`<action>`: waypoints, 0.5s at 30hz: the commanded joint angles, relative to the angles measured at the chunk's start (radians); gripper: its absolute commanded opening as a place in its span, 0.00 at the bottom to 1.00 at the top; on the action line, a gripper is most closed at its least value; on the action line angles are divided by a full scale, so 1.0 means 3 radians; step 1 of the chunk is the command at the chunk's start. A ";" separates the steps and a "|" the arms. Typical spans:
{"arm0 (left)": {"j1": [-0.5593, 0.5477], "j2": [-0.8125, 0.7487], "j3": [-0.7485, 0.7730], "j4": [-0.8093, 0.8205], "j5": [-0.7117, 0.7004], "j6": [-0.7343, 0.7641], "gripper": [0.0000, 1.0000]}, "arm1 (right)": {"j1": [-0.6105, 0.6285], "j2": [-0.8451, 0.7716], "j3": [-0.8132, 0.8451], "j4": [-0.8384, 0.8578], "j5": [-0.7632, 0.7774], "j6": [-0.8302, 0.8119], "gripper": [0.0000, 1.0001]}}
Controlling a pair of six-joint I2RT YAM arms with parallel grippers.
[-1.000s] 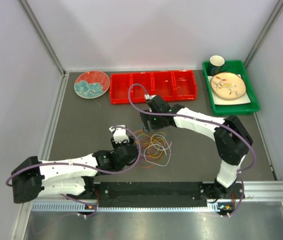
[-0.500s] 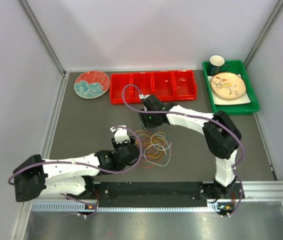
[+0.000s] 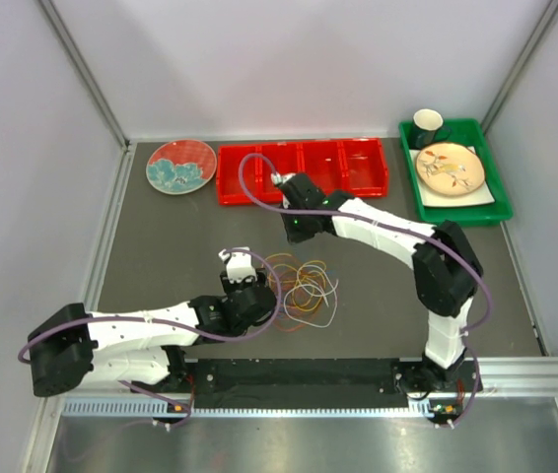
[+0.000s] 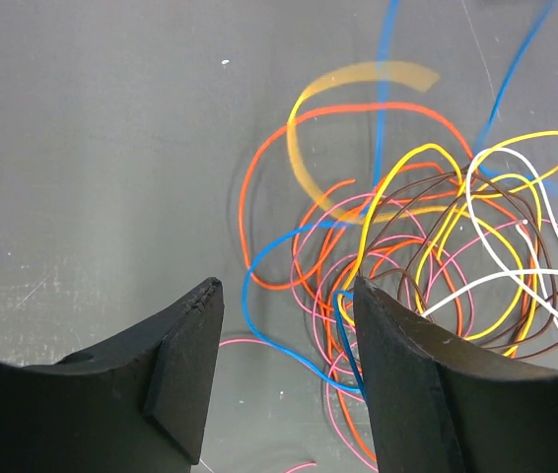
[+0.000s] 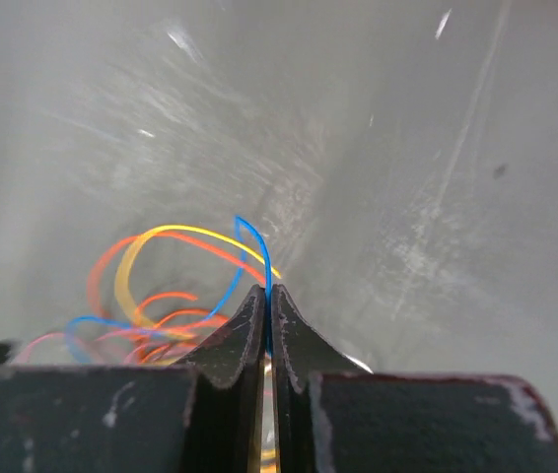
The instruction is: Untangle the cables
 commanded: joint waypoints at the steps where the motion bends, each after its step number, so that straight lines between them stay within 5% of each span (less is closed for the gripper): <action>1: 0.0010 0.0006 0.0094 0.0125 -0.0044 -0.0007 0.60 | 0.0025 -0.0671 0.0651 -0.0236 0.0097 -0.0180 0.00; 15: 0.0010 0.0001 0.0089 0.0125 -0.0044 -0.0012 0.60 | 0.0020 -0.1709 0.1414 -0.0022 -0.0062 -0.0170 0.00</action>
